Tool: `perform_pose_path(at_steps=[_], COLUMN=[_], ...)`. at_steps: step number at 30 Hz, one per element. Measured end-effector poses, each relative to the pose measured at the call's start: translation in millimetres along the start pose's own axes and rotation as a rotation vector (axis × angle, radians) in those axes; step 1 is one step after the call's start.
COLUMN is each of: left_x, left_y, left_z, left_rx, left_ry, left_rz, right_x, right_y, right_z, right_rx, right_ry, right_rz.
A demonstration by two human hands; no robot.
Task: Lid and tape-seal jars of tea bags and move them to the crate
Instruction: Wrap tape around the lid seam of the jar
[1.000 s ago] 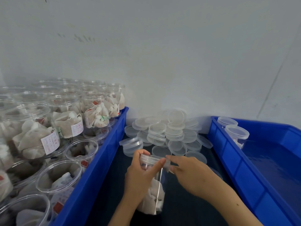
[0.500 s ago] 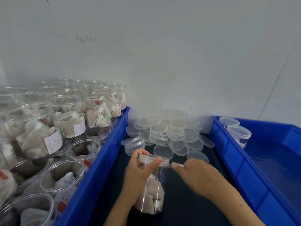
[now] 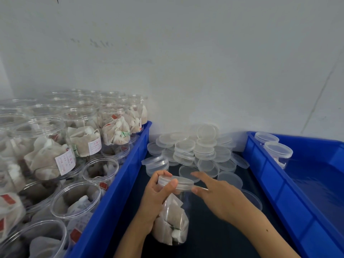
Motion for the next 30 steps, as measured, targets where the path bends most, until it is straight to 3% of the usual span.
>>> perform_pose_path(at_steps=[7, 13, 21, 26, 30], left_x=[-2.4, -18.3, -14.2, -19.3, -24.8], left_y=[-6.7, -10.3, -10.2, -9.7, -11.7], left_z=[1.2, -16.1, -9.1, -10.0, -13.9], left_rx=[0.089, 0.524, 0.62, 0.596, 0.608], left_ry=[-0.002, -0.219, -0.243, -0.38, -0.429], left_rz=[-0.099, -0.253, -0.1, 0.062, 0.075], right_x=[-5.3, -9.6, -12.6, -12.8, -12.7], right_y=[10.2, 15.8, 22.1, 24.0, 22.4], right_z=[-0.2, 2.4, 1.4, -1.6, -2.7], right_rx=[-0.013, -0.088, -0.09, -0.058, -0.039], right_ry=[-0.067, -0.148, -0.144, -0.139, -0.133], right_rz=[0.078, 0.128, 0.151, 0.145, 0.143])
Point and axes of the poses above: each hand's wrist, its own x-axis towards the middle knuckle, its own z-axis out of the back of the hand, y = z × x, the point moved 4 cm from there along x, towards the middle knuckle, and after that the axes turned 6 degrees about -z, right-handed, at the moved point
